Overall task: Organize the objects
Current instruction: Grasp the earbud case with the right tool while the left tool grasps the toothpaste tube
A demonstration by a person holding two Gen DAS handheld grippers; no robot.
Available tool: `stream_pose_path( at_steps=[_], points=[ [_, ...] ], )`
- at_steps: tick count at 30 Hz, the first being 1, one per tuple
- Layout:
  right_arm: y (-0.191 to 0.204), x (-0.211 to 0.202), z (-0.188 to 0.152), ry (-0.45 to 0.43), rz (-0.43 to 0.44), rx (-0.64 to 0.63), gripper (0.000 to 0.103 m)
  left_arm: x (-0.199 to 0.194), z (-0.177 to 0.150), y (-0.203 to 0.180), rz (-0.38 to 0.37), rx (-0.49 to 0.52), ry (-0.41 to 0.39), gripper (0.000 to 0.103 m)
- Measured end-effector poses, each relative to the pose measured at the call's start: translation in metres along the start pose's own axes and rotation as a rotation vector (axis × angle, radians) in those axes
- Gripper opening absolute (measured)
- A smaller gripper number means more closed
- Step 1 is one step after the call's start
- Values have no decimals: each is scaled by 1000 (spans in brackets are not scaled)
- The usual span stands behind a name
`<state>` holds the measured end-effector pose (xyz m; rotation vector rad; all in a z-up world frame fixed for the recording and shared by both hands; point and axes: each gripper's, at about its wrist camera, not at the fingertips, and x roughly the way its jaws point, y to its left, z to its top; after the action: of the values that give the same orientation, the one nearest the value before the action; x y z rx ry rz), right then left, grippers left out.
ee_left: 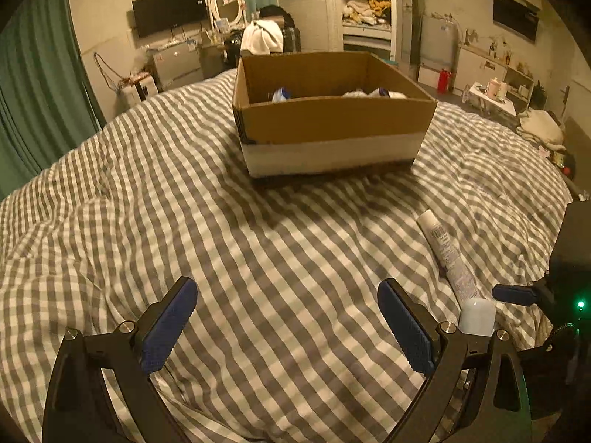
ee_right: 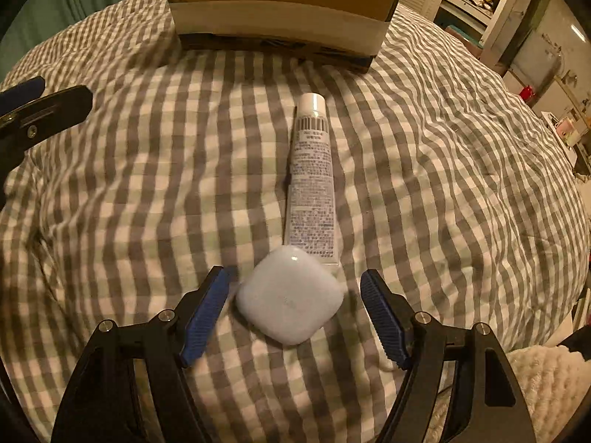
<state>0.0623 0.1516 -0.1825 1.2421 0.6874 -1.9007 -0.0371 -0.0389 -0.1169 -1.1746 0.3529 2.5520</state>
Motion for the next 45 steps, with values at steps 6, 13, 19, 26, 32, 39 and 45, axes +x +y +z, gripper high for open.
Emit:
stream_pose_path(
  at_steps=[6,13,19,26,32,39,45],
  points=[
    [-5,3,1,21,66,-28,58,9,-2,-2,15,-8,45,101],
    [-69,-45,28,-117,80,39,58,15,5,-28,56,18,57,101],
    [-122,-62,45,-194,-32,113,58,24,15,-77,26,5,39,101],
    [-137,-45,49,-181,19,155,58,51,22,-118,-16,-75,49,97],
    [-145,-39,48,-188,74,196,58,80,17,-137,-79,-59,131,59],
    [-146,-31,49,-174,69,214,58,72,15,-139,-154,-31,129,26],
    [-141,-31,50,-183,54,207,58,53,12,-118,-192,-90,137,20]
  ],
)
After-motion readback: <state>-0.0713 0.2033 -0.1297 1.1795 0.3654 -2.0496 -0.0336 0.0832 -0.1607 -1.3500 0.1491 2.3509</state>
